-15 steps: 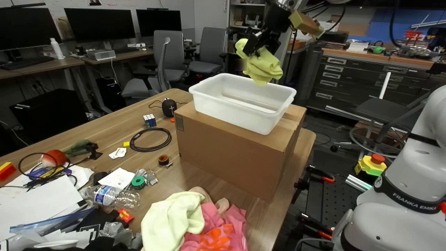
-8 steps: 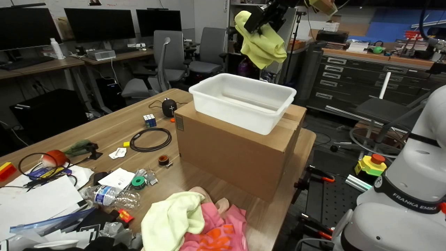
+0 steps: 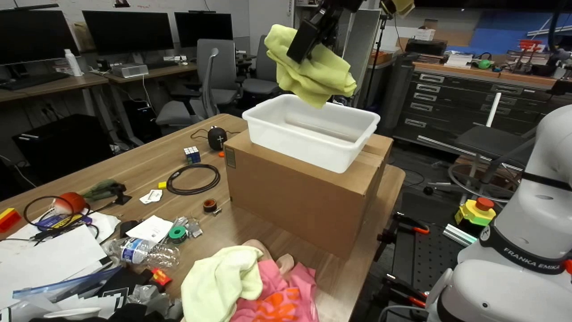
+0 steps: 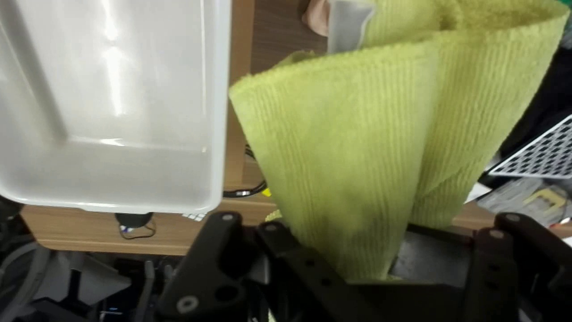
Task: Pick the cloths in the plastic box and put them on the table
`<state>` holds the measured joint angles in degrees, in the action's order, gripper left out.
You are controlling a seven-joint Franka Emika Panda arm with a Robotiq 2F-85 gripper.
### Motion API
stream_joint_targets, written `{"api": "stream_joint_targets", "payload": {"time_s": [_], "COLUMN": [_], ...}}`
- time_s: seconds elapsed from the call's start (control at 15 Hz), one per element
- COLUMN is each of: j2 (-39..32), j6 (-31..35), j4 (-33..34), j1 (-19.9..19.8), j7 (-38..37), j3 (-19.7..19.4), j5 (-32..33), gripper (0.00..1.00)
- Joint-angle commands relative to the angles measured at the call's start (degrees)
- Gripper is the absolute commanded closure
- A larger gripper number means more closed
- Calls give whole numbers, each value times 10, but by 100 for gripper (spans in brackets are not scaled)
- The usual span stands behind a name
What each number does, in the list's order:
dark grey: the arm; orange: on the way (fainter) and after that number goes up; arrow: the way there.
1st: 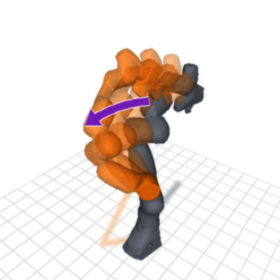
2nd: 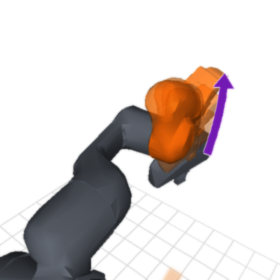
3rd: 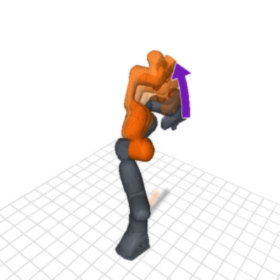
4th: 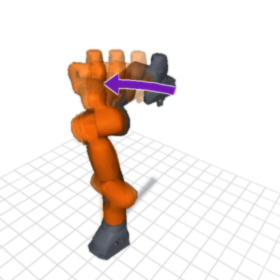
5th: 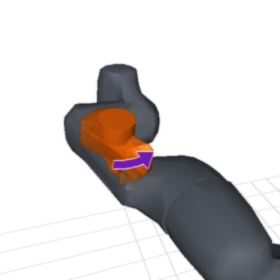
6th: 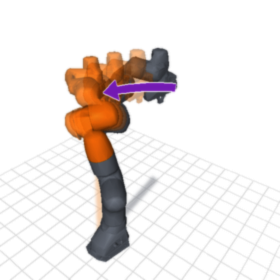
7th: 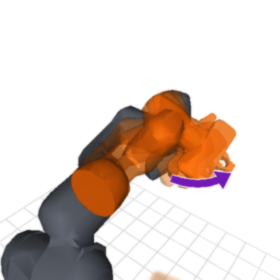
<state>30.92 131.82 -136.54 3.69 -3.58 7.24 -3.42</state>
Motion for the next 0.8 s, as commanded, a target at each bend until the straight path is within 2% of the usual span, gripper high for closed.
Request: {"api": "stream_joint_targets", "payload": {"time_s": [0.0,0.33,0.73], "j2": [-67,-137,-203], "j6": [-48,-101,-137], "j4": [77,147,217], "j1": [48,93,107], "j7": [46,113,139], "j3": [14,39,65], "j5": [3,11,30], "gripper": [94,94,92]}}
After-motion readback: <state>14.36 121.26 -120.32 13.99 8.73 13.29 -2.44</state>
